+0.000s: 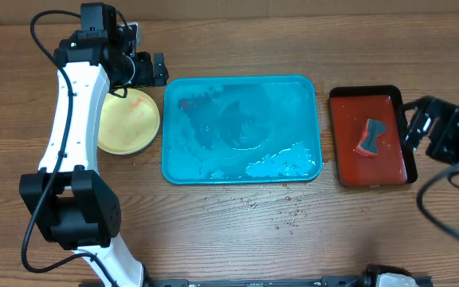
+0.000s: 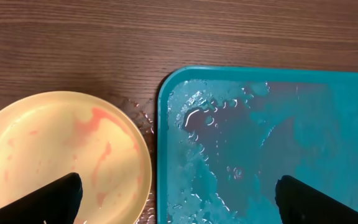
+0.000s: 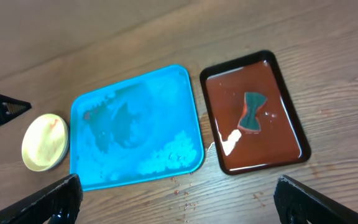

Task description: Clean dirty plates on tray and stack at the side

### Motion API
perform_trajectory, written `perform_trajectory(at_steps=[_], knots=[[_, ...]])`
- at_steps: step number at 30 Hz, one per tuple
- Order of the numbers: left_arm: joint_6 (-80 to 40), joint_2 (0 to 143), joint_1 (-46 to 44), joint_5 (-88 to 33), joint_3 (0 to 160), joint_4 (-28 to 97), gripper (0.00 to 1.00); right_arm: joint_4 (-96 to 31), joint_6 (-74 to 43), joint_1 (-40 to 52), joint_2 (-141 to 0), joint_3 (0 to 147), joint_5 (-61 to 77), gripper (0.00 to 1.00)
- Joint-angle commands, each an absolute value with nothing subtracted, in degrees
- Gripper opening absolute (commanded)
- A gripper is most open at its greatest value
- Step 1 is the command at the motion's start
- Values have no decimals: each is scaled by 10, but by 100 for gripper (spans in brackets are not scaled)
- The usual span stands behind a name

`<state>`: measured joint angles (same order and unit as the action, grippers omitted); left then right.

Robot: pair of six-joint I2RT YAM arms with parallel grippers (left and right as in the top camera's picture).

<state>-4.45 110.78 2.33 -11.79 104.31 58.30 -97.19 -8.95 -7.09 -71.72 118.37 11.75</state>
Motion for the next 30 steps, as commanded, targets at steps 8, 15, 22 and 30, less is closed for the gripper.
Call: perform_trajectory(at_steps=[8,15,22,30], knots=[[-38,1096,22,-116,1059,583,100,-719,-46,-68,-555,1020,91,100],[-38,1096,22,-116,1059,583,100,-430,-40,-68,-362,674,91,100],[-38,1096,22,-116,1059,583,100,-178,-45,-67,-211,373,91,100],[-38,1096,22,-116,1059,583,100,-33,-44,-56,-73,151,91,100]])
